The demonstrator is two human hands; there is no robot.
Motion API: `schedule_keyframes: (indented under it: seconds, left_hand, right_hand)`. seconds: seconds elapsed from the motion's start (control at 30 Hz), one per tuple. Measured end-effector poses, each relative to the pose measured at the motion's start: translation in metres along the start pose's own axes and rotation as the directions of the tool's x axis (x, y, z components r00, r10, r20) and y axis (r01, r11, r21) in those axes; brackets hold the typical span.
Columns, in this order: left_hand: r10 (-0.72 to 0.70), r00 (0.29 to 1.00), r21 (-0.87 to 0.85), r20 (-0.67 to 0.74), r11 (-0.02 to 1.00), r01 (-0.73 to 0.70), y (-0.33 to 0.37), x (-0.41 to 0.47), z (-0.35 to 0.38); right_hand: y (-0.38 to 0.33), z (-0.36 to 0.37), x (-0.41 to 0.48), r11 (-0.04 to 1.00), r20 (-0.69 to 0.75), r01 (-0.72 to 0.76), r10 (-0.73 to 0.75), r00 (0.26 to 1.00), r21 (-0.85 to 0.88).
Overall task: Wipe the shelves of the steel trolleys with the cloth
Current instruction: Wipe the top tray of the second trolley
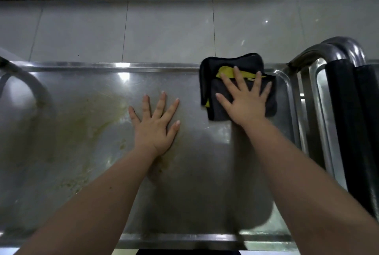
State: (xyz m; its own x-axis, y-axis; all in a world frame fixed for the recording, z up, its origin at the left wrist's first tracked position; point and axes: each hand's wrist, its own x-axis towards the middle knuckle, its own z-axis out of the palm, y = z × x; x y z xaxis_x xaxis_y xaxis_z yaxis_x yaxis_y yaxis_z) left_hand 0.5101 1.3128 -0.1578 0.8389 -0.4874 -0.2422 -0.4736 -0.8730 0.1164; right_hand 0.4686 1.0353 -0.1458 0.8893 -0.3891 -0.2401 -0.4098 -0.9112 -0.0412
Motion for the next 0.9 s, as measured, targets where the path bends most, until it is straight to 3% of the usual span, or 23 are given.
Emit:
schedule_keyframes:
  seconds: [0.13, 0.23, 0.37, 0.47, 0.53, 0.73, 0.83, 0.9]
  left_hand:
    - [0.016, 1.0, -0.004, 0.003, 1.0, -0.016, 0.002, 0.004, 0.0]
    - [0.019, 1.0, -0.002, 0.0, 1.0, -0.019, 0.002, 0.006, 0.0]
    - [0.012, 1.0, 0.005, -0.01, 1.0, -0.012, 0.002, 0.007, -0.001]
    - [0.01, 1.0, 0.003, -0.019, 1.0, -0.01, 0.002, 0.007, -0.001]
    - [0.02, 1.0, -0.017, -0.014, 1.0, -0.02, 0.002, 0.007, 0.0]
    - [0.024, 1.0, -0.012, -0.015, 1.0, -0.024, 0.002, 0.01, 0.003]
    - [0.023, 1.0, -0.008, -0.016, 1.0, -0.024, 0.002, 0.01, 0.003]
    - [0.033, 0.999, -0.012, -0.017, 0.999, -0.034, 0.002, 0.009, 0.001]
  right_hand:
    - [0.068, -0.005, -0.007, 0.982, 0.028, -0.19, 0.19, 0.981, -0.019]
    - [0.042, -0.004, -0.008, 0.967, 0.02, -0.255, 0.255, 0.967, 0.017]
    - [-0.046, 0.009, -0.026, 1.0, 0.018, 0.007, -0.007, 1.0, 0.011]
    - [-0.062, 0.01, -0.036, 0.993, 0.028, 0.118, -0.118, 0.993, 0.003]
    - [-0.034, 0.008, -0.036, 0.995, 0.022, 0.098, -0.099, 0.995, 0.021]
    - [0.069, 0.017, -0.092, 0.984, 0.014, -0.173, 0.173, 0.985, -0.03]
    - [0.041, 0.025, -0.123, 0.975, 0.03, -0.221, 0.221, 0.975, -0.011]
    - [-0.007, 0.03, -0.141, 0.99, 0.031, -0.137, 0.137, 0.99, 0.014]
